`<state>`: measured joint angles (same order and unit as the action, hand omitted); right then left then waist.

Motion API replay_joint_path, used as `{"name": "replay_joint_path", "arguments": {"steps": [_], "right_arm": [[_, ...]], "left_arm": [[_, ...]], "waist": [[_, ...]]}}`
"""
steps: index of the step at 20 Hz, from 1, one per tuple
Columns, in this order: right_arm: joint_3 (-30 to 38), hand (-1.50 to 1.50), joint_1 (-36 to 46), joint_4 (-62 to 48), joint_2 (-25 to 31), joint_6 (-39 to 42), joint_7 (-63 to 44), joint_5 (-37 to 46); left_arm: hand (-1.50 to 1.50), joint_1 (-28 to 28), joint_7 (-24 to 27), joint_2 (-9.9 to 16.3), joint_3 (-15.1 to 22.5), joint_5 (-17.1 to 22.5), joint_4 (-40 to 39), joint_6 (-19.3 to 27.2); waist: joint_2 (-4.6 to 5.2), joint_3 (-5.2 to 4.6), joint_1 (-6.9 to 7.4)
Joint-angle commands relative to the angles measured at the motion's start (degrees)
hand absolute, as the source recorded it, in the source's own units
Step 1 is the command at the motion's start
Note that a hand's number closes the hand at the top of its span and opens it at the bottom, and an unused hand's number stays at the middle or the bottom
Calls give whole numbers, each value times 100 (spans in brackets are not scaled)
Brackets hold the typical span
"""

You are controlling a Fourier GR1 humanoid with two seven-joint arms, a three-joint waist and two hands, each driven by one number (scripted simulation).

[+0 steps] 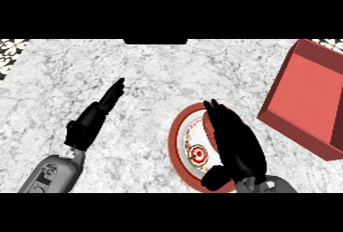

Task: Pick the sweet potato from the plate and place it in the cardboard box

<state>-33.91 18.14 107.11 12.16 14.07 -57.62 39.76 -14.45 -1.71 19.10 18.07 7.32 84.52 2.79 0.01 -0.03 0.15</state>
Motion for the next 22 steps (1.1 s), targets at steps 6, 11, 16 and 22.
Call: {"name": "replay_joint_path", "arguments": {"steps": [6,11,16,22], "right_arm": [[426,-150,-162,-1276,-295,-54,513,323],[474,-150,-662,-1053,-243,-153,1002,749],[681,-150,-338,-1374,-585,39,1123,1070],[1221,-150,109,-2412,-752,18,1674,1002]], "left_arm": [[0,189,-183,-524,96,-489,231,115],[0,286,-438,-340,-403,-498,526,-411],[0,369,-375,-623,-520,-677,417,-588],[0,-82,-358,-823,-772,-874,10,-620]], "waist": [[1,4,-2],[-7,4,-11],[-5,3,-6],[7,4,3]]}}
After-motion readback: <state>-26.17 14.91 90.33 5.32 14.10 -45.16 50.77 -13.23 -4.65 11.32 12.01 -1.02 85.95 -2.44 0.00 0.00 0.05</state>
